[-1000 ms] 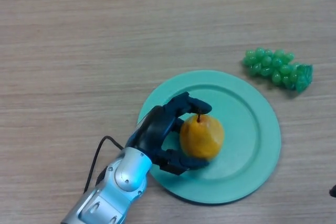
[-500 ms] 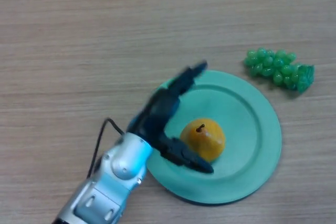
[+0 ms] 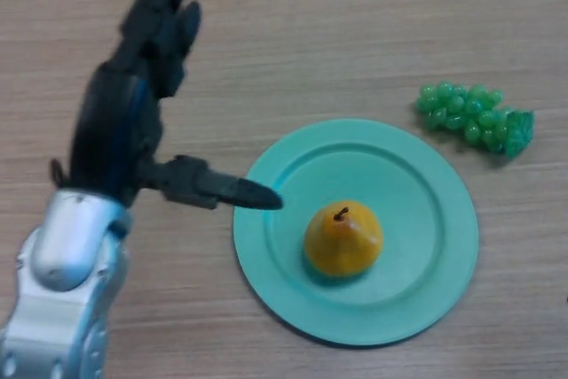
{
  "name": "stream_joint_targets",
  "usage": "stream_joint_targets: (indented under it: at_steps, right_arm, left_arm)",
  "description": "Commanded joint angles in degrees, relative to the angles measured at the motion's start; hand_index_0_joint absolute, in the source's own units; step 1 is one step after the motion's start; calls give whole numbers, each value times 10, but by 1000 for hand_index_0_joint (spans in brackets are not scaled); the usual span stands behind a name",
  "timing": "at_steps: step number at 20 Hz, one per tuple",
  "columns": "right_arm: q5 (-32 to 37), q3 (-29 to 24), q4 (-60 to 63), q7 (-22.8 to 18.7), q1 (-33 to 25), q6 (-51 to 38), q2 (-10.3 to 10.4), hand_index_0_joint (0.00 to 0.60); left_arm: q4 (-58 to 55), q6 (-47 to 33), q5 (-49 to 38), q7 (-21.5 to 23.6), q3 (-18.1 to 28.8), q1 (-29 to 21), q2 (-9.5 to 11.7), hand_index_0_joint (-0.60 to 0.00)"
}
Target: Pick up the yellow pear and place it on the plate
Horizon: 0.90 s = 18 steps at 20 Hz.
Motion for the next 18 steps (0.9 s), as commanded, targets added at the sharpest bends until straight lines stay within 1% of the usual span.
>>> stream_joint_targets:
  at_steps: [1,2,4,6,7,8,9,10,11,12,14,18]
  right_arm:
    - [4,4,-19,-1,-19,-67,-10,0]
    - [-4,21,-9,-3,-22,-74,-10,0]
    - [-13,48,-5,-4,-31,-68,-13,0]
    - [-20,86,6,-5,-30,-66,-11,0]
    - [-30,99,10,-7,-34,-63,-15,0]
    - [-37,112,14,-5,-34,-63,-17,0]
    - [-33,120,15,-4,-35,-50,-18,0]
    - [-35,131,18,-5,-38,-44,-20,0]
    - [-36,139,21,-6,-39,-42,-20,0]
    - [-43,148,26,-9,-41,-45,-22,0]
    - [-46,156,24,-9,-44,-43,-25,0]
    - [-53,169,25,-4,-37,-39,-23,0]
  left_arm:
    - [-36,-33,-40,-10,56,3,28,0]
    - [-42,-22,-51,-14,71,14,38,0]
    - [-71,-7,-68,-19,101,37,49,0]
    - [-93,-7,-81,-26,128,57,54,0]
    - [-103,4,-87,-32,140,64,59,0]
    - [-105,-7,-84,-32,150,75,55,0]
    - [-113,1,-84,-37,159,81,58,0]
    - [-120,6,-80,-45,164,89,58,0]
    - [-119,-5,-79,-42,167,94,52,0]
    - [-121,-10,-78,-36,168,94,50,0]
    - [-132,0,-75,-31,164,94,51,0]
    - [-141,9,-74,-29,156,93,48,0]
